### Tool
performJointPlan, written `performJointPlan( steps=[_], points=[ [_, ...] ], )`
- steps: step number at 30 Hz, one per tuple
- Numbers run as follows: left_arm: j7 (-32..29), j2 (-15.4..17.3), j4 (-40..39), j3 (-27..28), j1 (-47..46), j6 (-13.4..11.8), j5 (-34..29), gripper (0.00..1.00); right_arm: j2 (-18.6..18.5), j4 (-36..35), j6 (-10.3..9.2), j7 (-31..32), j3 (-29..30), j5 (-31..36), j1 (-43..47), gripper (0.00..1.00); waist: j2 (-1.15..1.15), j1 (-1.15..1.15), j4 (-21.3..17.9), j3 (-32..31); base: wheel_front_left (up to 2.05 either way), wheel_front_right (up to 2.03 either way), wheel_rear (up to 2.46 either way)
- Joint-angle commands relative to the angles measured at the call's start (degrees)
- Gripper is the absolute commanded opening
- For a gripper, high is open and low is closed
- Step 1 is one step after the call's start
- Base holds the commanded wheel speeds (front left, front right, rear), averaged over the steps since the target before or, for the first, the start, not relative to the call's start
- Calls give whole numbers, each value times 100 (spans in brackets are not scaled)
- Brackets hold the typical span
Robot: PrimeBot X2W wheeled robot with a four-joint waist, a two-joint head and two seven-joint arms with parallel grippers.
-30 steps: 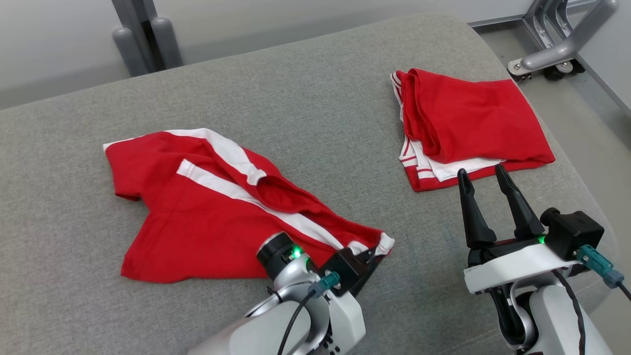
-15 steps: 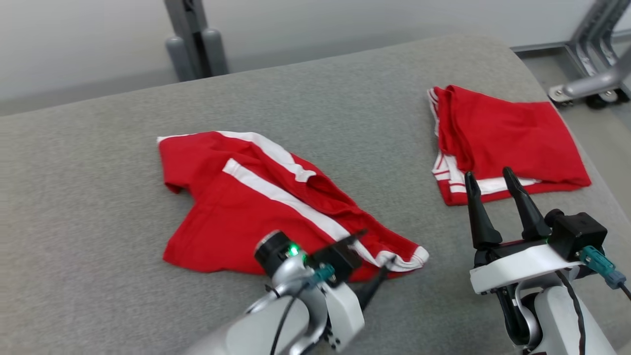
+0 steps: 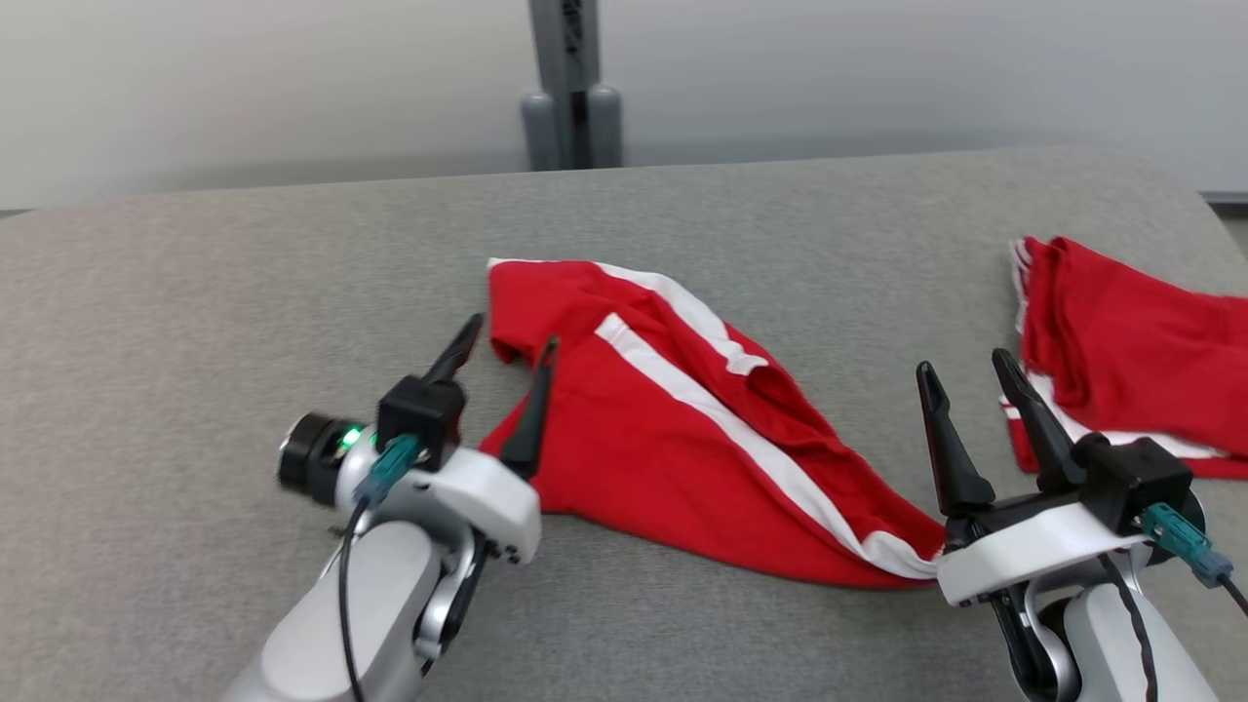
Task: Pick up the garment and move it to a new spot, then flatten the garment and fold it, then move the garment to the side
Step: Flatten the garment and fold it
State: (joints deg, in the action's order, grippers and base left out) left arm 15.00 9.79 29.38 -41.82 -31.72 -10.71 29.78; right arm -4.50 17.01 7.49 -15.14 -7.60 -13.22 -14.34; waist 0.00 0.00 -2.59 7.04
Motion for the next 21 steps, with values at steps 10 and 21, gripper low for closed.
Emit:
performJointPlan(
  steps=[10, 21],
  points=[
    [19, -178, -398, 1473, 1411, 236, -787, 100, -312, 372, 1, 0, -505, -191, -35, 100, 0, 0, 767, -125, 0, 0, 0],
    [20, -559, -163, 2020, 1598, 711, -1415, 100, -562, 1616, 1, 0, -1347, -743, -621, 100, 0, 0, 1246, -2, 0, 0, 0]
  ],
)
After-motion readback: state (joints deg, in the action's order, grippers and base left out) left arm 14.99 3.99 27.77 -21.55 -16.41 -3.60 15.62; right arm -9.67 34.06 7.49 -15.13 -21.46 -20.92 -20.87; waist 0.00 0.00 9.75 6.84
